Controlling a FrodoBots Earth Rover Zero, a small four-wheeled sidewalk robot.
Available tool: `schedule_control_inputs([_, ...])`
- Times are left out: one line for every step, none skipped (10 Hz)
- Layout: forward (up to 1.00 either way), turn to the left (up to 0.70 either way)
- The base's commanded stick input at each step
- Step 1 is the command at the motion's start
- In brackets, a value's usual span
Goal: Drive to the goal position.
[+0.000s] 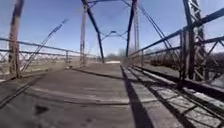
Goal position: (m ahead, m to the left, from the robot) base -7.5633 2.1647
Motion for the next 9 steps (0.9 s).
schedule_control_inputs([1.00,0.00])
schedule_control_inputs([1.00,0.00])
schedule_control_inputs([1.00,0.00])
schedule_control_inputs([1.00,0.00])
schedule_control_inputs([1.00,0.00])
schedule_control_inputs([1.00,0.00])
schedule_control_inputs([1.00,0.00])
schedule_control_inputs([1.00,0.00])
schedule_control_inputs([1.00,0.00])
